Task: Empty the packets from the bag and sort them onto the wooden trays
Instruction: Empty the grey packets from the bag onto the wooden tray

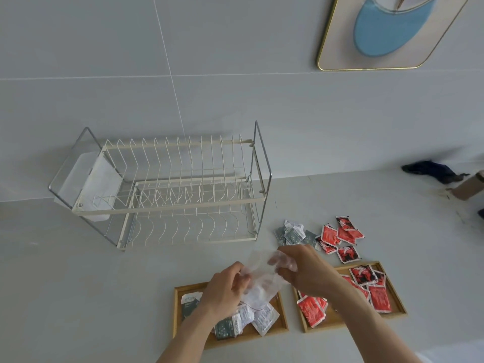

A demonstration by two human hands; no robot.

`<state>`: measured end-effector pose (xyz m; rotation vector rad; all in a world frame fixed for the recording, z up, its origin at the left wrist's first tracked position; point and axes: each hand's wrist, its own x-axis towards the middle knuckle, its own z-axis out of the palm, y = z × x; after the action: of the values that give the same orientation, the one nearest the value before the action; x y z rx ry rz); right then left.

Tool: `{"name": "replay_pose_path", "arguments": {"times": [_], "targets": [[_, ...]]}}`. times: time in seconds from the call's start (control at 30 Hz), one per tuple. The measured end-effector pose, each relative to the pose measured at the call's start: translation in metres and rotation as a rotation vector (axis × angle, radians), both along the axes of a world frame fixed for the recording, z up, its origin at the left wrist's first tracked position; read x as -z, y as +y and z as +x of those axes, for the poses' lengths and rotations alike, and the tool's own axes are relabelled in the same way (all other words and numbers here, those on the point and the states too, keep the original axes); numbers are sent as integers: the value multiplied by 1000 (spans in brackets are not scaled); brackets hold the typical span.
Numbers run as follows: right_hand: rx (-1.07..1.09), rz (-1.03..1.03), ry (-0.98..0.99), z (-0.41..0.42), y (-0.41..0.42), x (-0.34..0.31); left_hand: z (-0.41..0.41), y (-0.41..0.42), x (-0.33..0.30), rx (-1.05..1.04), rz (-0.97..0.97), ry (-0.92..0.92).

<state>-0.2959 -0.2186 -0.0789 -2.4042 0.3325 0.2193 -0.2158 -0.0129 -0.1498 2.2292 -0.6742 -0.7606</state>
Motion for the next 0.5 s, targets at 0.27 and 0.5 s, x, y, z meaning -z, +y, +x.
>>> {"name": "replay_pose_path", "arguments": {"times": [0.27, 0.5], "targets": [[64, 18, -38, 9, -7, -18, 21, 10, -19, -227, -194, 65], [219, 403, -88, 26, 5, -33, 29, 28, -31, -414, -445, 305]]}}
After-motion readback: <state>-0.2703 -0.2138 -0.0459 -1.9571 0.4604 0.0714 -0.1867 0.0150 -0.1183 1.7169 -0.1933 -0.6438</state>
